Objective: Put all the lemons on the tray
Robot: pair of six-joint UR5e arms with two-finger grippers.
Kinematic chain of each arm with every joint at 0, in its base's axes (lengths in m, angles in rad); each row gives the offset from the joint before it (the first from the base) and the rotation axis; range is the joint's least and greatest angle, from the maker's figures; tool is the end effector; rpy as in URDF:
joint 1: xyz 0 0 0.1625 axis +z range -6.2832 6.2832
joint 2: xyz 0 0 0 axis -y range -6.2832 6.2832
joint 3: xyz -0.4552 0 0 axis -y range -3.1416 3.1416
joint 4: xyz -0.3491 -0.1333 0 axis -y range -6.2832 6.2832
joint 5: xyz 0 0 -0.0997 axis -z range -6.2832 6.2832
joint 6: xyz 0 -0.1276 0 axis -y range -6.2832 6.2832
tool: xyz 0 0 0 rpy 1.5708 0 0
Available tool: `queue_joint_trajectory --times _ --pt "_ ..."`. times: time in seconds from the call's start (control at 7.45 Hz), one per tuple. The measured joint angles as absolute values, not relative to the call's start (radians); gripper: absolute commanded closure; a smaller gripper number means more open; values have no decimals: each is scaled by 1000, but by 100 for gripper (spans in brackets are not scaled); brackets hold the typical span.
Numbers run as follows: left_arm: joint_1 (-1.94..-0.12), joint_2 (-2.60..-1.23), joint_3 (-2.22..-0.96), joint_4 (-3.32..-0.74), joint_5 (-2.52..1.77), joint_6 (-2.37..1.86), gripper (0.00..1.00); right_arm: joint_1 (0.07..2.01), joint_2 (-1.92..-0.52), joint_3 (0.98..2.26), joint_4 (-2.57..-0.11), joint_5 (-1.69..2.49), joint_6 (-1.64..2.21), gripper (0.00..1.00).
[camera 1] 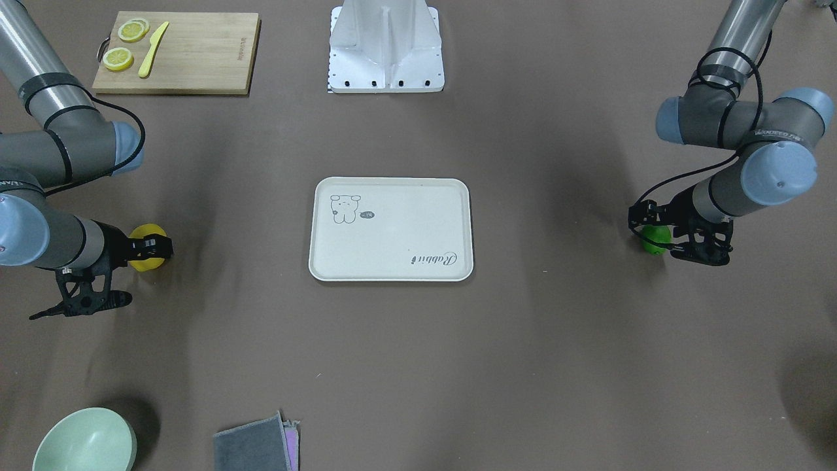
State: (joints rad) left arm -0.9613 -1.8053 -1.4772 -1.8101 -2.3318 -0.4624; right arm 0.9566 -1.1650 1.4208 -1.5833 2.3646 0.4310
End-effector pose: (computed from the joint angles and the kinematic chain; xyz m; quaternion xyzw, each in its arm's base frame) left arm 0.2939 -0.5001 0.6050 -0.0354 0.4032 0.1370 0.9041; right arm -0.3318 -0.5439 0.5552 -0.0945 -0.3884 -0.1304 0.9073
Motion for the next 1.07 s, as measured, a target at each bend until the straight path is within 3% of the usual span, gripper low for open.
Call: queue_joint_trajectory --times 0.13,0.54,1.07 --pt "-964 -1807 -1476 -1810 -2324 -461 99 956 -1164 1419 -1583 2366 428 82" --pt "-1012 -1814 -1480 -1803 -2317 -456 100 956 -1129 1426 -1586 2375 439 80" --pt "-1109 -1870 -1527 -1764 -2536 -475 100 923 -945 1408 -1573 2457 652 80"
